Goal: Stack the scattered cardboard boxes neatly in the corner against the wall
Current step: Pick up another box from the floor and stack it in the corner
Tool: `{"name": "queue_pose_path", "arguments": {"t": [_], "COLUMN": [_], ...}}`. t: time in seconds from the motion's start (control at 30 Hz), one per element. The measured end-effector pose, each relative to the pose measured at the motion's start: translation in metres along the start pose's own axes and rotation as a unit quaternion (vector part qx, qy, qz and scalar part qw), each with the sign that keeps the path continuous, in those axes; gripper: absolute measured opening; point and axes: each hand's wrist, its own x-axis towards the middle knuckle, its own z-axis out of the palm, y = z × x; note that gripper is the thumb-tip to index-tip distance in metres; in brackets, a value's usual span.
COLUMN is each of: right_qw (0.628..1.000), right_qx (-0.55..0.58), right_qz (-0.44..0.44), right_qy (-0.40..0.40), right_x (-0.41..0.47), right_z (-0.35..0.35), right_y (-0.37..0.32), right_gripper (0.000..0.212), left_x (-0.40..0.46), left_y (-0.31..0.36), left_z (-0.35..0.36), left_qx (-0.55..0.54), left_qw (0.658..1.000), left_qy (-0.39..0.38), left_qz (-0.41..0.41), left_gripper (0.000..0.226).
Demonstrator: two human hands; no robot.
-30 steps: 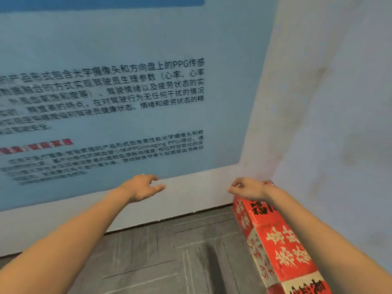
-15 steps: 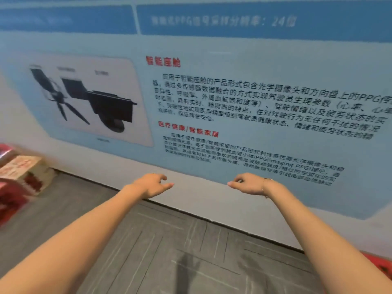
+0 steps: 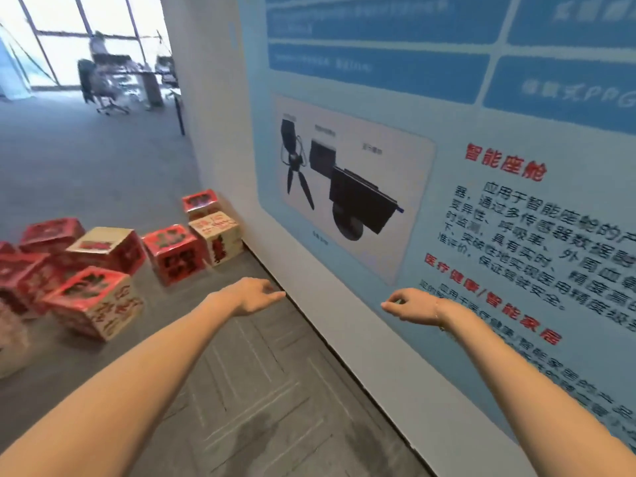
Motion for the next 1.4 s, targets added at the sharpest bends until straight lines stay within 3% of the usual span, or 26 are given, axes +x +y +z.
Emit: {"name": "queue_pose_path", "arguments": {"t": [0.27, 0.53, 0.7, 1.07, 1.4], "right_qw": [0.989, 0.960, 0.940, 0.933, 0.926], "right_qx": [-0.051, -0.100, -0.124, -0.124, -0.136], "right_qz": [-0.131, -0.232, -0.289, -0.309, -0.317], "right_qy": [-0.038, -0.123, -0.133, -0.137, -0.152], "right_x": [0.139, 0.230, 0.285, 0.382, 0.472], "right_z": [-0.027, 0.003, 0.036, 0.087, 0.101], "right_y": [-0.111, -0.249, -0.348, -0.556, -0.680], "right_gripper": [0.039, 0.041, 0.039, 0.041, 0.041], "left_x": [0.018, -0.005, -0.009, 0.015, 0.065], "left_y": [-0.106, -0.225, -0.307, -0.503, -0.638], "left_z": [-0.039, -0.043, -0.058, -0.140, -0.173], "left_qx": [-0.081, -0.149, -0.166, -0.175, -0.196], "left_qw": [0.983, 0.944, 0.919, 0.891, 0.873], "left_qy": [0.076, 0.103, 0.113, 0.173, 0.161], "left_qz": [-0.144, -0.277, -0.340, -0.381, -0.417], "left_gripper": [0.066, 0.069, 0.070, 0.061, 0.064]}}
